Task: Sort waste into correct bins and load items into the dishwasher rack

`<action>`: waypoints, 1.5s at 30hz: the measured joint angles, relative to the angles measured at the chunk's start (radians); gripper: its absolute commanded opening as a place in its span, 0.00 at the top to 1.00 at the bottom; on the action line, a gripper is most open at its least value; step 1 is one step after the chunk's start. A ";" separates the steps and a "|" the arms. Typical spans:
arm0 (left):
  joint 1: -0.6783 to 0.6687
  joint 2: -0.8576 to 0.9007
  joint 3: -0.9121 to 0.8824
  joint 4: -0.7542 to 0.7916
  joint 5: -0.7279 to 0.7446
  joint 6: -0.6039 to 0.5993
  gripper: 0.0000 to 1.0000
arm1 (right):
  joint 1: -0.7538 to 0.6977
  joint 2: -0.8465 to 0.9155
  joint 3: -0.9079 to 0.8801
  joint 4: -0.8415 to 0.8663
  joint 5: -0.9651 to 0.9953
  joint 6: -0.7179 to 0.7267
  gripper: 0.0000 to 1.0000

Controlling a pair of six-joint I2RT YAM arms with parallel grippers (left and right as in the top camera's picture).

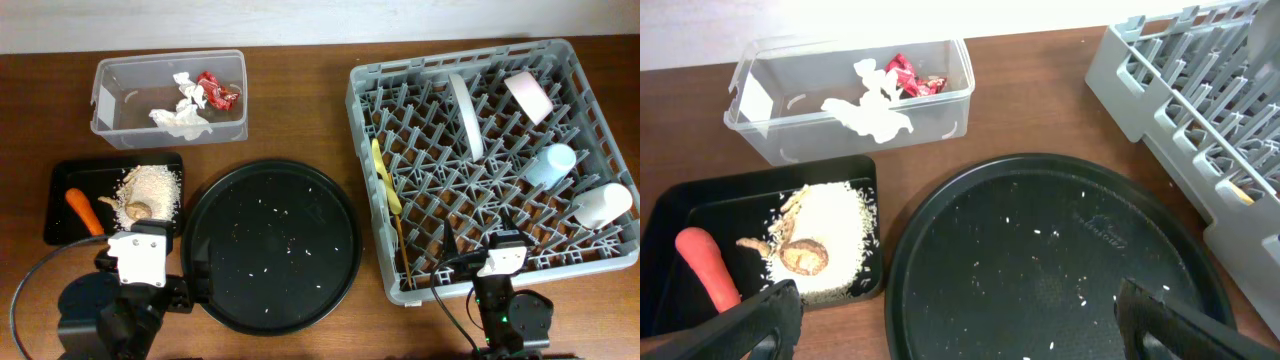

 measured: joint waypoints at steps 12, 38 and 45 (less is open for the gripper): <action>0.000 -0.003 0.000 -0.012 -0.006 0.000 0.00 | 0.000 0.001 0.000 -0.007 0.002 0.000 0.02; 0.057 -0.489 -0.898 0.860 -0.084 -0.011 0.01 | 0.000 0.001 0.000 -0.007 0.002 -0.001 0.02; 0.057 -0.489 -0.898 0.860 -0.083 -0.011 0.01 | 0.000 0.001 0.000 -0.007 0.002 0.000 0.02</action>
